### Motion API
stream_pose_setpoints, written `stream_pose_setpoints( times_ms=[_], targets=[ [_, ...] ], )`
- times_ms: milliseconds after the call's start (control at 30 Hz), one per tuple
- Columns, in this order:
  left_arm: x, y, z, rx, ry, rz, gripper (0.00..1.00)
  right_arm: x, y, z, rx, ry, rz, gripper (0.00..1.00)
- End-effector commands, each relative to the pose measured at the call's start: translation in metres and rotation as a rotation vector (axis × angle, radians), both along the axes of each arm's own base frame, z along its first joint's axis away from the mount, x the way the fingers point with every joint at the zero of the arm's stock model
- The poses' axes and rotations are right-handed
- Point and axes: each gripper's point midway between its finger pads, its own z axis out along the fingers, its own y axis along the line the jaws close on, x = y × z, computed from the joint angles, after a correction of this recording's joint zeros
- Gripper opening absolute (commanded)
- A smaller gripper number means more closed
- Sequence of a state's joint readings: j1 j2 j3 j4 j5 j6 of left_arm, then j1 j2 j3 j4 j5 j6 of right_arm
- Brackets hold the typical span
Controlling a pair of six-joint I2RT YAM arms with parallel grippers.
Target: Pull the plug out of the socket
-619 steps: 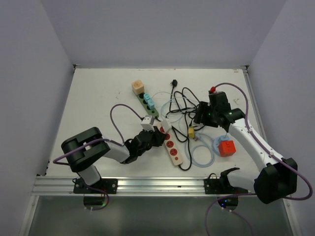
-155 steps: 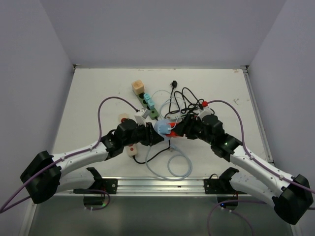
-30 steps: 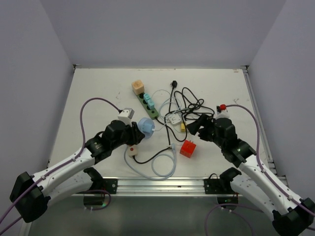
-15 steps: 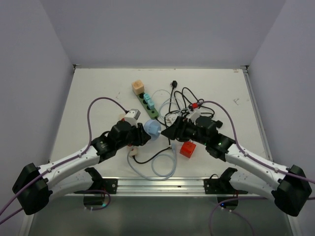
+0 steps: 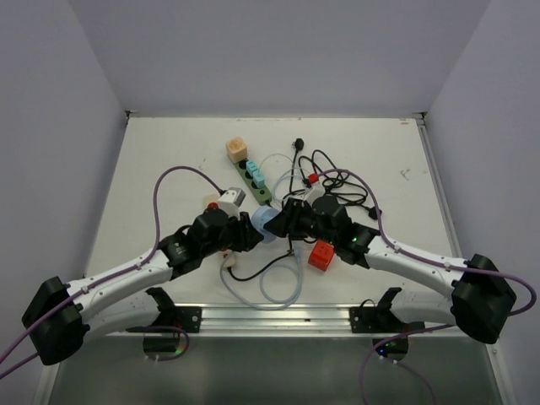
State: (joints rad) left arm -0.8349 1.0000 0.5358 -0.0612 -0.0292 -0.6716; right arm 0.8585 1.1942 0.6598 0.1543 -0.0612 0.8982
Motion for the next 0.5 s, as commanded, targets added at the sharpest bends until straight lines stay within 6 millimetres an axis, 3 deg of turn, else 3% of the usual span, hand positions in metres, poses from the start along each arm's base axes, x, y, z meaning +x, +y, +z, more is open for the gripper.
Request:
stream_pose_setpoints(
  times_ms=[0,167,200,233,400,467],
  targets=[
    [0.013,-0.020,0.051,-0.133,-0.108,-0.003,0.00,0.013,0.010,0.031,0.073,-0.067,-0.030,0.43],
    [0.020,-0.017,0.038,-0.054,-0.111,0.033,0.00,0.010,0.010,0.031,0.058,-0.057,-0.031,0.16],
    [0.020,-0.007,0.025,0.022,-0.096,0.075,0.00,0.010,0.010,0.032,0.052,-0.059,-0.034,0.11],
    [0.024,-0.005,0.029,0.049,-0.109,0.101,0.00,0.011,0.010,0.036,0.047,-0.070,-0.032,0.01],
    [0.029,0.030,0.010,0.318,-0.120,0.267,0.00,0.009,0.003,0.027,-0.047,-0.056,-0.048,0.00],
    [0.033,0.035,0.011,0.366,-0.121,0.299,0.00,0.008,0.004,0.028,-0.047,-0.058,-0.046,0.00]
  ],
)
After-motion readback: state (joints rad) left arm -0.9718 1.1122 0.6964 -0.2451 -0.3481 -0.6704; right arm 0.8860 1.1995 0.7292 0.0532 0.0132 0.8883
